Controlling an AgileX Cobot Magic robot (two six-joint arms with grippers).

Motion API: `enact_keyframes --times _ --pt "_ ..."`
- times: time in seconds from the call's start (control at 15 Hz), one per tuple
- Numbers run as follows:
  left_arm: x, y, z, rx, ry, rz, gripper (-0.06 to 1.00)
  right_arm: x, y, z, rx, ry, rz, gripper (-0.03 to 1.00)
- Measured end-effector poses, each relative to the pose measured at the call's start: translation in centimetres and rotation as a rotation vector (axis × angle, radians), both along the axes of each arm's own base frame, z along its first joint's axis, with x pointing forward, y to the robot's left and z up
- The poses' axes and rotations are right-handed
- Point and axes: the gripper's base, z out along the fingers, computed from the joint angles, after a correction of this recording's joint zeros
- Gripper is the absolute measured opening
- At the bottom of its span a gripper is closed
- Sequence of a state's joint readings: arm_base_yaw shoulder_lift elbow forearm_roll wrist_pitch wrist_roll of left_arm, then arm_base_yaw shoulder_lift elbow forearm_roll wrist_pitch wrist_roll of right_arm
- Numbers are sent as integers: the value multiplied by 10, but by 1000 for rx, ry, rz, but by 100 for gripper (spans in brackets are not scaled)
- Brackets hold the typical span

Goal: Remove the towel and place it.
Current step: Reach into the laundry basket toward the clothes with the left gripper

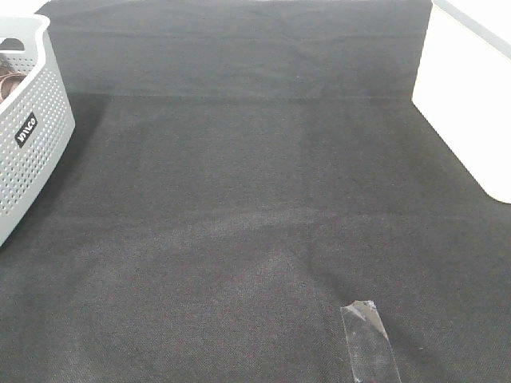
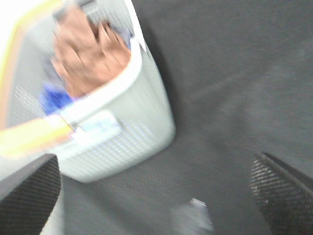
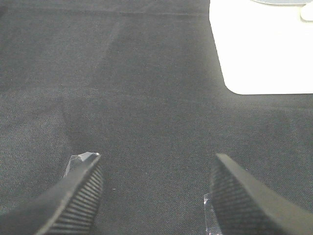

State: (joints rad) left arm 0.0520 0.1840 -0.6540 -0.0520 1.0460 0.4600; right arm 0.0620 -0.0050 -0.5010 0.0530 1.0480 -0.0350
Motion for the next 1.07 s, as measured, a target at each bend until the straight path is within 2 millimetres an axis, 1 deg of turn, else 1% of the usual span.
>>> enact_keyframes --times 0.07,0.13,0.2,0.27,0.4,0.53,0.6,0.67,0.8,0.93,1.07 --pt "12 2 22 86 -15 -33 99 0 0 0 0 0 0 58" --pt "32 5 53 225 -26 -75 99 0 0 0 0 0 0 58" --pt "50 8 75 334 -22 -101 99 0 0 0 0 0 0 58" --pt "67 12 92 431 -4 -122 99 0 0 0 0 0 0 58" --pt "113 20 116 607 61 -154 99 0 0 0 0 0 0 58" --pt "162 29 126 724 145 -163 99 0 0 0 0 0 0 58" --pt "185 34 121 768 204 -166 99 0 0 0 0 0 0 58" --pt "211 39 109 812 285 -176 99 0 0 0 0 0 0 58" --pt "252 50 79 917 439 -201 99 0 0 0 0 0 0 58" --pt "285 58 50 1053 560 -259 99 0 0 0 0 0 0 58" --pt "315 63 20 1162 638 -335 99 0 0 0 0 0 0 58"
